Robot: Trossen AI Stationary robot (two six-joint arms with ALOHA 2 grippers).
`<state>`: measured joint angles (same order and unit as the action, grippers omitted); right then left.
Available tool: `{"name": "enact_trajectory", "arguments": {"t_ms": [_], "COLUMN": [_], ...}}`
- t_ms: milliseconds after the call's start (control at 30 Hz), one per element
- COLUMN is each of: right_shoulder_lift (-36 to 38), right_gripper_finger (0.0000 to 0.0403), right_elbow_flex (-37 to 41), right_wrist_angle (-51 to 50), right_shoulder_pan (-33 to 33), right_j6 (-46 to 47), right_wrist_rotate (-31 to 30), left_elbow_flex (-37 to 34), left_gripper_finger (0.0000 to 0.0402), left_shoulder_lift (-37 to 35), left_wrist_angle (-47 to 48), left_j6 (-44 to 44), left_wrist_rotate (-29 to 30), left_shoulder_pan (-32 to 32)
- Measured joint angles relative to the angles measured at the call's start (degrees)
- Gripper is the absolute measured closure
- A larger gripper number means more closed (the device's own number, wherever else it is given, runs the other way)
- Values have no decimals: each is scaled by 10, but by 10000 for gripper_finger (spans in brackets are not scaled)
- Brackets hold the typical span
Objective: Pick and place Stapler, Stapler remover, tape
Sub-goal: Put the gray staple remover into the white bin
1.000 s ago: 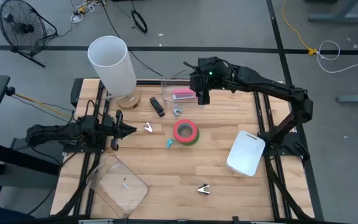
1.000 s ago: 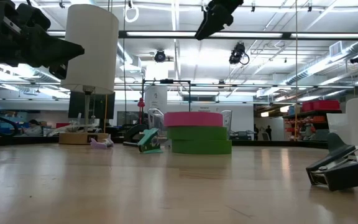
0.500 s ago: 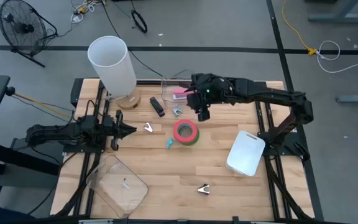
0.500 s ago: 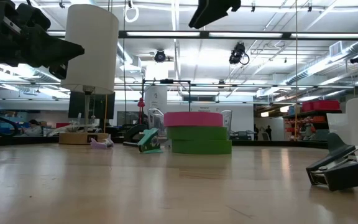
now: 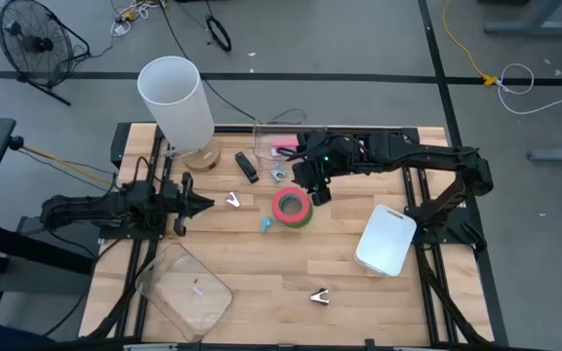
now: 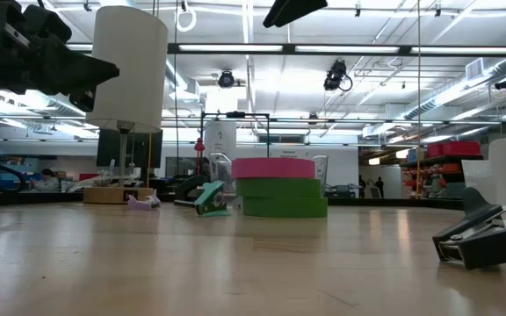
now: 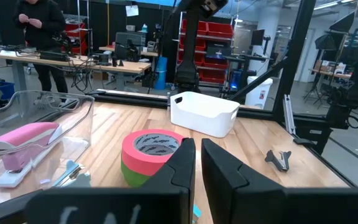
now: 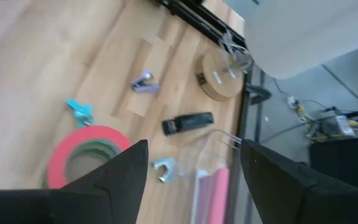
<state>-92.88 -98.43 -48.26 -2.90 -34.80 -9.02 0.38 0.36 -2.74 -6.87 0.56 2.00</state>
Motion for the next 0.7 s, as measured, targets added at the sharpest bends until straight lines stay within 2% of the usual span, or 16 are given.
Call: {"name": "enact_trajectory", "arguments": {"t_ms": [333,700], "right_shoulder_lift": [0,0], "right_gripper_finger": [149,149], "right_elbow_flex": [0,0], "right_wrist_angle": [-55,-57], "right_shoulder_pan": [25,46], "right_j6": [44,59], "right_wrist_rotate": [16,26], "left_elbow_flex": [0,0], "left_gripper_finger": [372,372], "left_shoulder_lift": [0,0], "left_wrist_angle": [0,0], "left_j6": [0,0], "left_wrist_rotate": [0,0], "left_shoulder_pan": [0,0]}}
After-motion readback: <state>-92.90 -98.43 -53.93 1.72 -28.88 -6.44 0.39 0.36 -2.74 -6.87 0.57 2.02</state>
